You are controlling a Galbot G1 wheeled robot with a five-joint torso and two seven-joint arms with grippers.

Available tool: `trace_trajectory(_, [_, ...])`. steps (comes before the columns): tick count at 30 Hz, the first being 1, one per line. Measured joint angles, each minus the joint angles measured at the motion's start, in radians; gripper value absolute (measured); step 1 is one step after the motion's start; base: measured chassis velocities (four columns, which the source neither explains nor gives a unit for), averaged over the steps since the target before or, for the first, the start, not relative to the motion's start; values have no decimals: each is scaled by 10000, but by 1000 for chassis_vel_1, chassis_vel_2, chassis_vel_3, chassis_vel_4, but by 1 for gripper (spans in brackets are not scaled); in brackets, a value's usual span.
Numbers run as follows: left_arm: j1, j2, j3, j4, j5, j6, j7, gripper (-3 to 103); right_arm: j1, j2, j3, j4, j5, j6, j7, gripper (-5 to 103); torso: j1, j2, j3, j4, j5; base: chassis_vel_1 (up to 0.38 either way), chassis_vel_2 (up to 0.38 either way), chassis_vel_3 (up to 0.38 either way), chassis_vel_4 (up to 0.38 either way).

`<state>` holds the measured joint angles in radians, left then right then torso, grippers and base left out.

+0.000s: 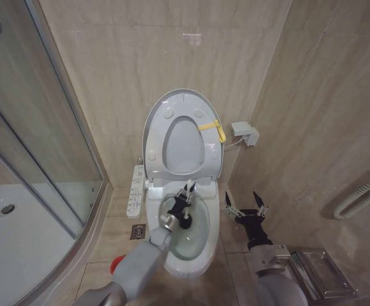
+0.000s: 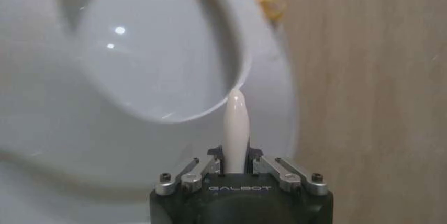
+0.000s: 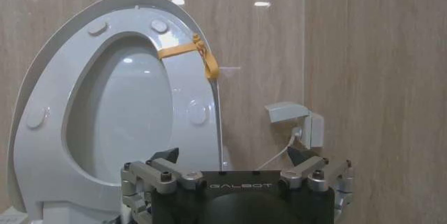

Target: Open the toilet lid, clean the toilet bowl with a toilet brush, close the toilet lid, and flush.

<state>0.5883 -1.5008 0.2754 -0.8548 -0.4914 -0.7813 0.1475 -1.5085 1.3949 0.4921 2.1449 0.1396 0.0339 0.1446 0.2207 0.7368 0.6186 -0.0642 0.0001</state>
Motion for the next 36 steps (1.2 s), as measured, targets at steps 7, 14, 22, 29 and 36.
trace_trajectory(7, [615, -74, 653, -1123, -311, 301, -5, 20, 0, 0, 0, 0, 0, 0, 0, 100, -1, 0, 0, 3, 0, 0, 0, 0, 0])
trace_trajectory(14, [59, 129, 116, 623, -92, -90, 267, 20, 0, 0, 0, 0, 0, 0, 0, 100, 0, 0, 0, 3, -3, 0, 0, 0, 0])
trace_trajectory(22, [637, 958, -481, -188, 358, -118, 254, 20, 0, 0, 0, 0, 0, 0, -1, 100, -1, 1, 0, 2, -3, 0, 0, 0, 0])
trace_trajectory(29, [1039, 1178, -852, -518, 736, -256, 237, 20, 0, 0, 0, 0, 0, 0, -1, 100, -1, 1, 0, 4, -2, 0, 0, 0, 0])
trace_trajectory(36, [932, 743, -797, -371, 911, -334, 88, 20, 0, 0, 0, 0, 0, 0, 0, 100, 0, 0, 0, 4, 0, 0, 0, 0, 0])
